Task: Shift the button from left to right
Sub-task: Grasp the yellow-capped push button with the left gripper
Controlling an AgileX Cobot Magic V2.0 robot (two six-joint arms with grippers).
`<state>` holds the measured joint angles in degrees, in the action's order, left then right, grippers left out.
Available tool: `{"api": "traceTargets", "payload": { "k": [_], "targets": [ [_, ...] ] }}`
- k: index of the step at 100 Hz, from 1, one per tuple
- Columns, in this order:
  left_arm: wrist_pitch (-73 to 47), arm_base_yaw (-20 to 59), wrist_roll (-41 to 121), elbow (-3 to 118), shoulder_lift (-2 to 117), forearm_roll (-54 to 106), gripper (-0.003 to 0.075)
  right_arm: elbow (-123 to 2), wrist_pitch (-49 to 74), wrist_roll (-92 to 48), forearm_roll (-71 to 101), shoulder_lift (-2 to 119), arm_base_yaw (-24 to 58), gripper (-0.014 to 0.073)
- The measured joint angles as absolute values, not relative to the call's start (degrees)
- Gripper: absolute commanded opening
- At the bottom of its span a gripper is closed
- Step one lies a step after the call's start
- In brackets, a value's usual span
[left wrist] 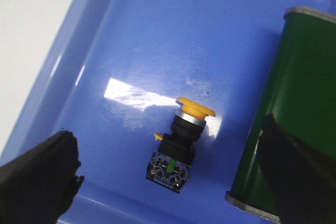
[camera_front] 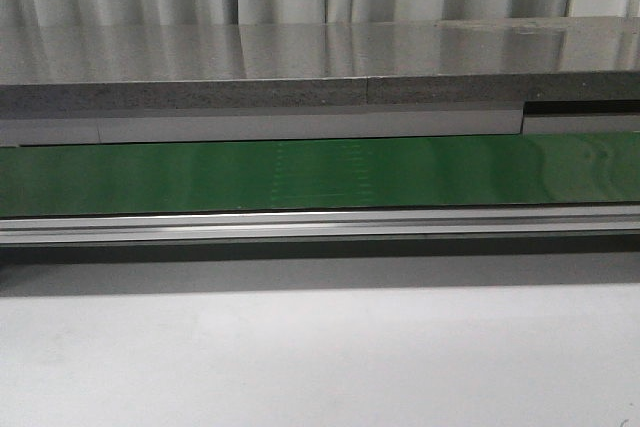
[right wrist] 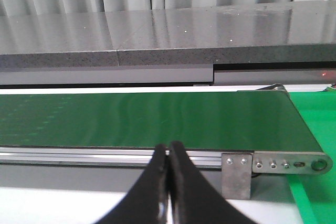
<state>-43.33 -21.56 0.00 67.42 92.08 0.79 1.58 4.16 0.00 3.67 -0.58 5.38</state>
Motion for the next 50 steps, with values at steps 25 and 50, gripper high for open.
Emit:
{"api": "traceTargets", "payload": {
  "k": [25,50],
  "targets": [
    [-43.95,-21.70,2.04,67.66,98.64,2.70,0.0650,1.58,4.16,0.00,3.67,-0.58,5.38,-0.0068],
    [-43.95,-21.70,2.13,67.72,100.95,2.85,0.0650,1.58,4.16,0.00,3.67,-0.58,5.38,-0.0068]
  ]
}}
